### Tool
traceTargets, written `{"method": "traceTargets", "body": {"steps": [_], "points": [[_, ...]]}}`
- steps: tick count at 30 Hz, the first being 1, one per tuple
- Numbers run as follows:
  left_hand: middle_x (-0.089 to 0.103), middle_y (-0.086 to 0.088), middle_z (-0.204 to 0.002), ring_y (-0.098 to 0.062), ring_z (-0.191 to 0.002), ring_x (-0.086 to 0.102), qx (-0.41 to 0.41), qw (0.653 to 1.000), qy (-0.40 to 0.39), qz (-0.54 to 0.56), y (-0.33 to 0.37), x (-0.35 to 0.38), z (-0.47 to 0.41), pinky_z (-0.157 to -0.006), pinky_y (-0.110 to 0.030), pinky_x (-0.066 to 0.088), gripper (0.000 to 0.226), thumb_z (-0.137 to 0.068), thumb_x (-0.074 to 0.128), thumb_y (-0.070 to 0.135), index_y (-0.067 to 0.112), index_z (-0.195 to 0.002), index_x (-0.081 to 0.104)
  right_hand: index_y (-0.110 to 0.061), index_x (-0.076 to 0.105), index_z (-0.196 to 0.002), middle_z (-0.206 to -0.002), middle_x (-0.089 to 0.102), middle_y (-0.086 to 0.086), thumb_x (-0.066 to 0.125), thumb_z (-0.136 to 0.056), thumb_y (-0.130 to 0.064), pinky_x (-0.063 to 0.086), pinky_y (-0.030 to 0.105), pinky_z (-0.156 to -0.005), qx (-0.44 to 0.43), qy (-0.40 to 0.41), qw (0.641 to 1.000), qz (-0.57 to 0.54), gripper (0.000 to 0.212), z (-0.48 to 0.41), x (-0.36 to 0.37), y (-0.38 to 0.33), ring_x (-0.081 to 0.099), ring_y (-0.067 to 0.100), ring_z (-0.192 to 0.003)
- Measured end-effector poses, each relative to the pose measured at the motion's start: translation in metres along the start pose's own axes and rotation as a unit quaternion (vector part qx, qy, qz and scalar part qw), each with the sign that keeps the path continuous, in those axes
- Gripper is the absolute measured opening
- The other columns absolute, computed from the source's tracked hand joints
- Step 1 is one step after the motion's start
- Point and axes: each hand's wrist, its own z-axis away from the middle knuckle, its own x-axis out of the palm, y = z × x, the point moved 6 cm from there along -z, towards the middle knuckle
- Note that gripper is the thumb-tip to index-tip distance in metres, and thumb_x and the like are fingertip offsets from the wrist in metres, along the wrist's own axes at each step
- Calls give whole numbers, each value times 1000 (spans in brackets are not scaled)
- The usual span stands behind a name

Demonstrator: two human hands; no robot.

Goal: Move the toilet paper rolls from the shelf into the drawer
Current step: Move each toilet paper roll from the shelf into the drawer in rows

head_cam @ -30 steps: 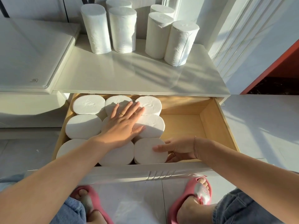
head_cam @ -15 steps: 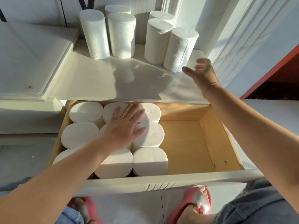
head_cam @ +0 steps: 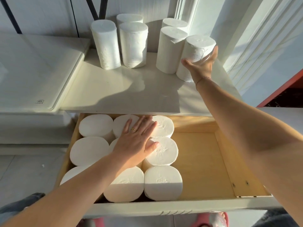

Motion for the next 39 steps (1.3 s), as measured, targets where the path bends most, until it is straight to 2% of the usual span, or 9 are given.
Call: {"method": "traceTargets", "body": {"steps": [7,11,13,19,22,28,32,35,39], "points": [[-12,8,-158,-12,-144,-12,3,1000,-7,-1,-1,0,1,-116,-43,-9,69,-90,14,62,29,-149,-2,-19,19,-147,-142,35,-2,75,-57,-37,29,21,-107,-35,30,997,59,108,11,-6,-14,36,15,-134],[-9,7,-158,-11,-144,-13,4,1000,-14,13,0,1,2,-115,-44,-10,67,-91,9,60,29,-149,-3,-17,34,-132,-126,45,-3,80,-60,-33,37,9,-95,-77,-9,995,64,87,49,-21,-22,45,10,-118],[-9,8,-158,-10,-144,-14,3,999,-17,32,-1,2,2,-114,-41,-15,67,-91,9,59,29,-149,-3,-16,36,-127,-124,50,-1,82,-63,-32,41,12,-95,-93,-52,993,47,80,78,-33,-23,49,10,-115],[-6,3,-159,-16,-145,-11,22,999,-23,43,-1,0,4,-115,-44,-11,74,-86,1,63,26,-150,-1,-16,24,-139,-139,45,0,84,-57,-44,39,36,-111,-90,-192,976,44,105,154,-79,-25,45,11,-132],[-8,3,-159,-16,-145,-10,17,1000,-23,10,0,2,5,-115,-43,-11,76,-84,-7,66,27,-149,-5,-19,22,-141,-139,42,-5,84,-55,-42,39,32,-111,-97,-238,965,57,109,177,-102,-28,42,8,-133],[0,3,-159,-16,-146,-5,0,1000,-8,2,3,5,8,-115,-42,-8,68,-90,10,60,27,-149,8,-24,27,-141,-128,47,-29,85,-48,-40,40,10,-98,-33,-326,940,95,111,210,-120,8,45,-9,-123],[-12,8,-156,-13,-145,-10,0,1000,-23,-3,4,5,7,-113,-40,-14,77,-82,-3,67,30,-149,4,-23,27,-140,-122,47,-18,83,-41,-40,42,30,-104,58,-323,933,147,115,212,-113,57,49,8,-121],[-17,11,-153,-12,-144,-12,7,1000,-24,13,4,5,8,-111,-38,-17,84,-75,-13,70,31,-149,0,-30,25,-133,-115,47,-23,82,-41,-41,44,25,-98,71,-322,925,187,108,209,-107,78,50,1,-113],[-16,13,-155,-7,-142,-18,13,999,-21,45,2,7,11,-113,-38,-19,74,-85,-3,69,32,-149,-2,-38,19,-132,-119,47,-23,88,-50,-29,42,15,-91,73,-343,914,205,107,208,-97,92,51,1,-115]]}}
